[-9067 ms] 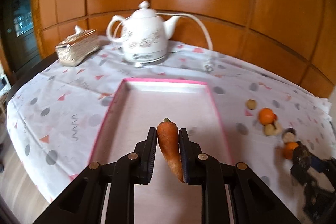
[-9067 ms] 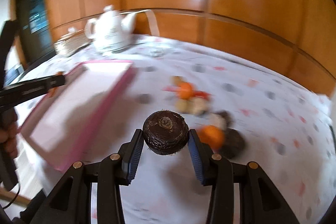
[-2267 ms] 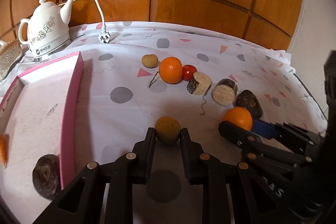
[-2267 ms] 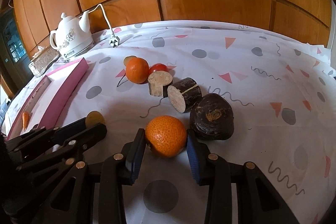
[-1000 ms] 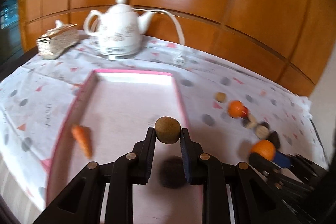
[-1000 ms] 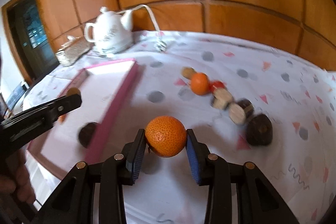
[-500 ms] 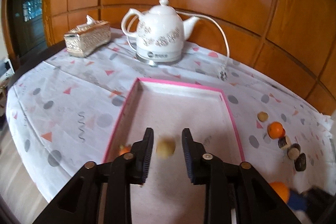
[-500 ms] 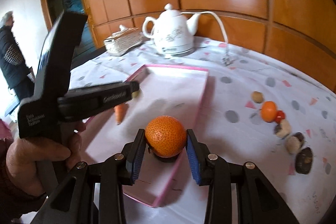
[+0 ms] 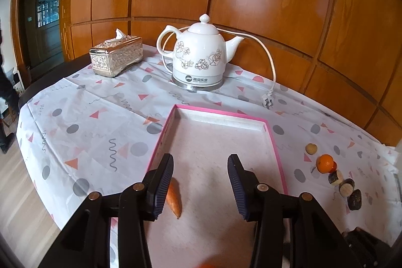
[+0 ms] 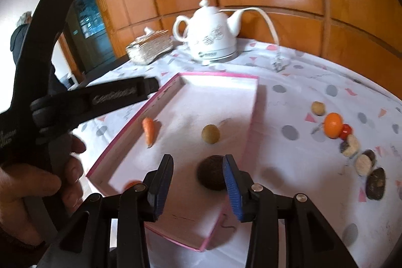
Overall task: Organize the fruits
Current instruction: 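Release both fruits in the tray and move both tools back to the produce, then grasp the remaining dark brown tuber with the right tool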
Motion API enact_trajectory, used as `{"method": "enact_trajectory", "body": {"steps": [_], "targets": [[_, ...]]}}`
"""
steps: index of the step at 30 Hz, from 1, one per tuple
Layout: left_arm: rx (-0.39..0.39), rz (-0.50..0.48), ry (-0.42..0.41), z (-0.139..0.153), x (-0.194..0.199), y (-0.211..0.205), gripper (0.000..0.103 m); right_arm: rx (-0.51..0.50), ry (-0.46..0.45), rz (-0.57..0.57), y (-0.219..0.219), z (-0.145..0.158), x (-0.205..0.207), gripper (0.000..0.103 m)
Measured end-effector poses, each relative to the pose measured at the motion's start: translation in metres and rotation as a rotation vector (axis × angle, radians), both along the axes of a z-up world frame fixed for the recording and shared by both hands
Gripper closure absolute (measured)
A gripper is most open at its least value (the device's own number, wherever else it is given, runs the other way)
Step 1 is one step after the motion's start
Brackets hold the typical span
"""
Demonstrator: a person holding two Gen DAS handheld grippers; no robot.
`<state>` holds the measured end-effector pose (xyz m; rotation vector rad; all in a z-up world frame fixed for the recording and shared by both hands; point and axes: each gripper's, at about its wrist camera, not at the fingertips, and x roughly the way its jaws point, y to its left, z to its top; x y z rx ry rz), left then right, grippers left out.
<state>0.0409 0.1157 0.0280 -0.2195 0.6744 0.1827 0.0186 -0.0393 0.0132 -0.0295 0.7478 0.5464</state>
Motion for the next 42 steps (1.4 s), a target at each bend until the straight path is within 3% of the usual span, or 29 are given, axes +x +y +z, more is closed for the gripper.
{"method": "enact_trajectory", "body": {"steps": [15,19,30,42], "targets": [[0.012,-0.136,-0.007,0.003,-0.009,-0.056,0.054,-0.039,-0.027,-0.295,-0.071,0.003,0.008,0.062],[0.029,-0.200,0.000,0.001,-0.009,-0.078,0.054,-0.093,-0.053,-0.354,-0.086,0.000,0.007,0.062],[0.045,-0.355,0.033,-0.011,-0.008,-0.126,0.054,-0.123,-0.033,-0.480,-0.135,-0.015,0.010,0.062],[0.045,-0.412,0.044,-0.016,-0.014,-0.145,0.054,-0.126,-0.015,-0.571,-0.173,-0.022,0.009,0.062]]}}
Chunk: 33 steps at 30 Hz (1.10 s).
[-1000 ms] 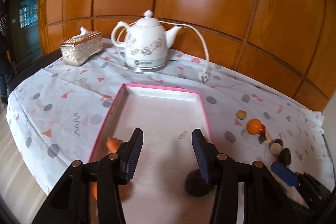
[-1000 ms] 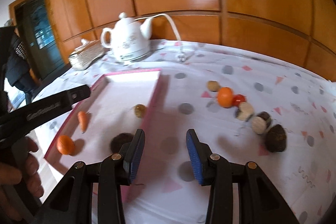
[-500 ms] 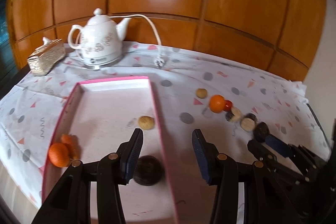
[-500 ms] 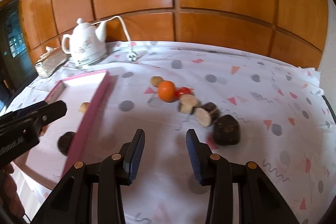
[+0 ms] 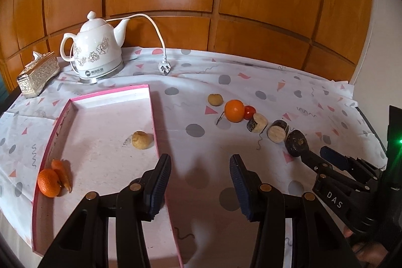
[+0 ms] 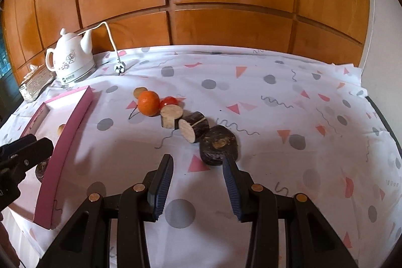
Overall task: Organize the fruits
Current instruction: 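Grasp the remaining dark brown tuber with the right tool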
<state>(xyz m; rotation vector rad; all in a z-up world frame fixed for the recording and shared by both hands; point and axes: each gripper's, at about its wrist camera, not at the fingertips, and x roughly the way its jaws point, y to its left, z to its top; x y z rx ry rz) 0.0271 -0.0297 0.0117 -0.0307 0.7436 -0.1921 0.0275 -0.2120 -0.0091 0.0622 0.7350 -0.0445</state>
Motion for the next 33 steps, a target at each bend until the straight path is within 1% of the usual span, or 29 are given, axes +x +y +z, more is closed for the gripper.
{"method": "enact_trajectory", "body": {"steps": [6,12,15,19,23,28,30,32,33], "targets": [[-0.014,0.007,0.038,-0.006,0.013,-0.003,0.054,-0.005,0.003,-0.012,-0.007,-0.003,-0.002,0.062],[0.010,0.009,0.060,-0.010,0.034,-0.015,0.054,0.001,-0.008,-0.044,-0.023,-0.003,0.001,0.062],[0.019,0.003,0.075,-0.013,0.039,-0.024,0.054,0.021,-0.007,-0.057,-0.032,-0.001,0.008,0.062],[0.044,-0.021,0.079,-0.015,0.042,-0.033,0.054,0.006,-0.014,-0.058,-0.035,0.000,0.018,0.062],[0.060,-0.035,0.071,-0.013,0.049,-0.037,0.056,0.015,-0.014,-0.068,-0.038,-0.002,0.019,0.062],[0.021,-0.019,0.099,-0.015,0.061,-0.033,0.058,0.025,-0.010,-0.071,-0.042,-0.005,0.020,0.062],[0.004,-0.015,0.115,-0.016,0.067,-0.032,0.062,0.031,-0.009,-0.077,-0.044,-0.005,0.020,0.062],[-0.002,-0.012,0.115,-0.016,0.072,-0.033,0.064,0.039,-0.016,-0.081,-0.047,-0.005,0.019,0.062],[-0.004,-0.013,0.118,-0.017,0.077,-0.034,0.067,0.036,-0.017,-0.085,-0.048,-0.005,0.019,0.062]]}}
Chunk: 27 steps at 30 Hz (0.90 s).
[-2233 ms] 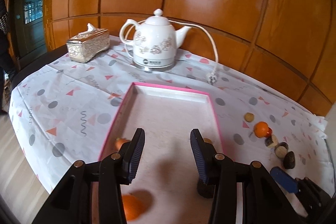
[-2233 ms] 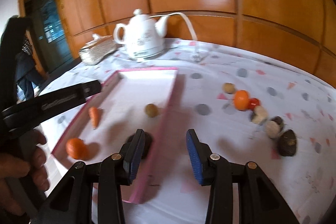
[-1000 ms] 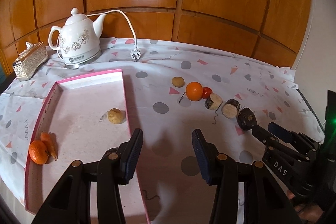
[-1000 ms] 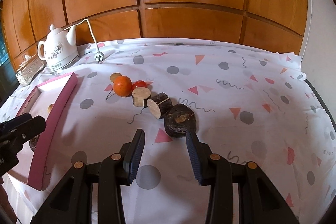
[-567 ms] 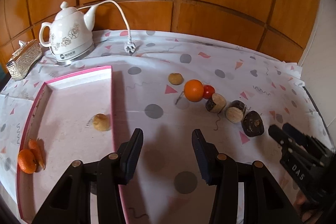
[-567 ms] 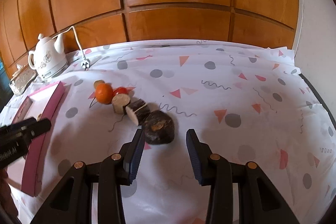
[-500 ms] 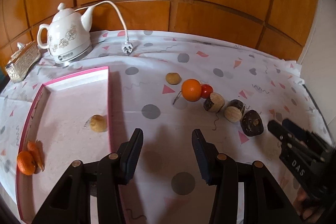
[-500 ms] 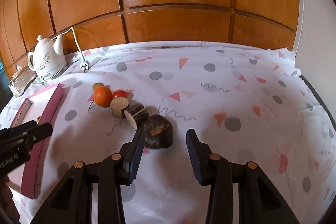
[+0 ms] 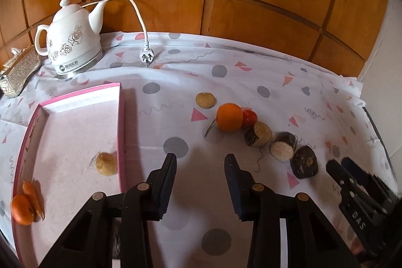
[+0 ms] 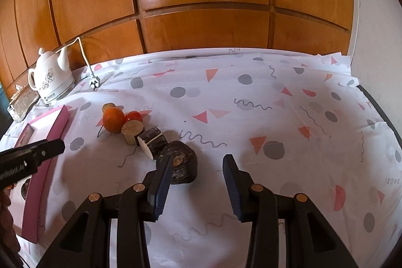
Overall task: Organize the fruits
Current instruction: 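Grasp the remaining dark brown tuber with the right tool, then grasp a small brown round fruit with the left tool while the right tool holds the tuber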
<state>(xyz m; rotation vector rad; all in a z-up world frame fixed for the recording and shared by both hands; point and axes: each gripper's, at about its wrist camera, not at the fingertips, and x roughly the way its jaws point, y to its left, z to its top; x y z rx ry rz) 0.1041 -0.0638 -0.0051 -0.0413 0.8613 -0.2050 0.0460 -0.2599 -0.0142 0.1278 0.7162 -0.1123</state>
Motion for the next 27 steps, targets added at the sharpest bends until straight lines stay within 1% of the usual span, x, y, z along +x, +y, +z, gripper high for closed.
{"method": "enact_trajectory", "body": {"steps": [5,10,16,19,22,25,27], "targets": [[-0.020,-0.013,0.024,-0.004,0.022,-0.011,0.071,0.029,0.005,-0.010,-0.007,-0.004,0.002,0.062],[-0.050,0.023,0.046,-0.007,0.052,-0.015,0.071,0.045,0.011,0.001,-0.008,-0.007,0.002,0.062],[-0.075,0.065,0.072,-0.012,0.087,-0.010,0.071,0.050,0.012,0.005,-0.009,-0.009,0.004,0.062],[-0.087,0.054,0.083,-0.014,0.103,-0.014,0.071,0.044,0.012,0.010,-0.008,-0.009,0.006,0.062],[-0.081,0.036,0.095,-0.018,0.118,-0.022,0.071,0.034,0.008,0.011,-0.007,-0.007,0.007,0.062],[-0.048,0.020,0.127,-0.027,0.135,-0.031,0.070,0.029,0.005,0.015,-0.006,-0.007,0.008,0.062],[-0.036,0.028,0.149,-0.034,0.143,-0.031,0.071,0.029,0.006,0.017,-0.006,-0.006,0.008,0.062]]}}
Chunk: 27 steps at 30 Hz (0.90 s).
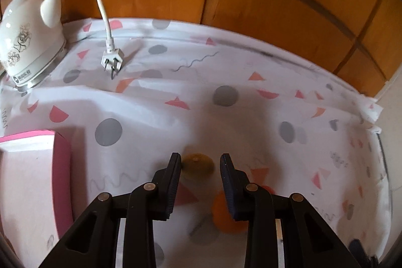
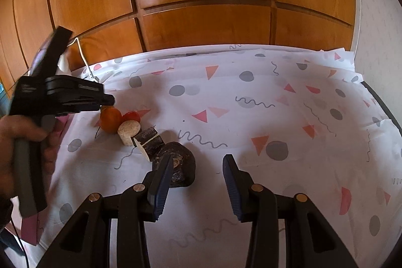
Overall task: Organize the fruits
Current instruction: 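Grasp a small brown round fruit with the left tool while the right tool holds the tuber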
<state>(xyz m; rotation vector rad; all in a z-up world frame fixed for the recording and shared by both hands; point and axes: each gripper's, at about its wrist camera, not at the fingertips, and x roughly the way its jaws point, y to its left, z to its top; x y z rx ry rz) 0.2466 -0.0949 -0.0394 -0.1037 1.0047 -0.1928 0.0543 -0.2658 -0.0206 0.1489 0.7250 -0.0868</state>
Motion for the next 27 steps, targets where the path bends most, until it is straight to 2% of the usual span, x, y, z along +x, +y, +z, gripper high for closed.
{"method": "enact_trajectory", "body": {"steps": [2,7,13,21,23,27], "targets": [[-0.012,0.004,0.025,-0.008,0.004,0.004,0.074,0.006,0.004,-0.001,-0.001,0.000,0.001,0.062],[-0.025,-0.003,0.001,-0.008,-0.008,0.010,0.075,0.028,-0.001,-0.011,-0.007,0.001,0.000,0.062],[-0.044,0.060,0.005,-0.004,-0.027,0.026,0.075,0.090,0.020,-0.022,-0.018,-0.003,-0.002,0.062],[-0.009,0.063,0.007,0.001,-0.067,0.028,0.075,0.145,0.054,-0.006,-0.021,-0.009,-0.005,0.061],[-0.011,0.058,0.005,0.002,-0.082,0.027,0.075,0.157,0.070,0.001,-0.021,-0.011,-0.005,0.056],[-0.005,0.014,-0.017,0.001,-0.111,0.018,0.075,0.150,0.068,0.013,-0.019,-0.011,-0.006,0.056]]}}
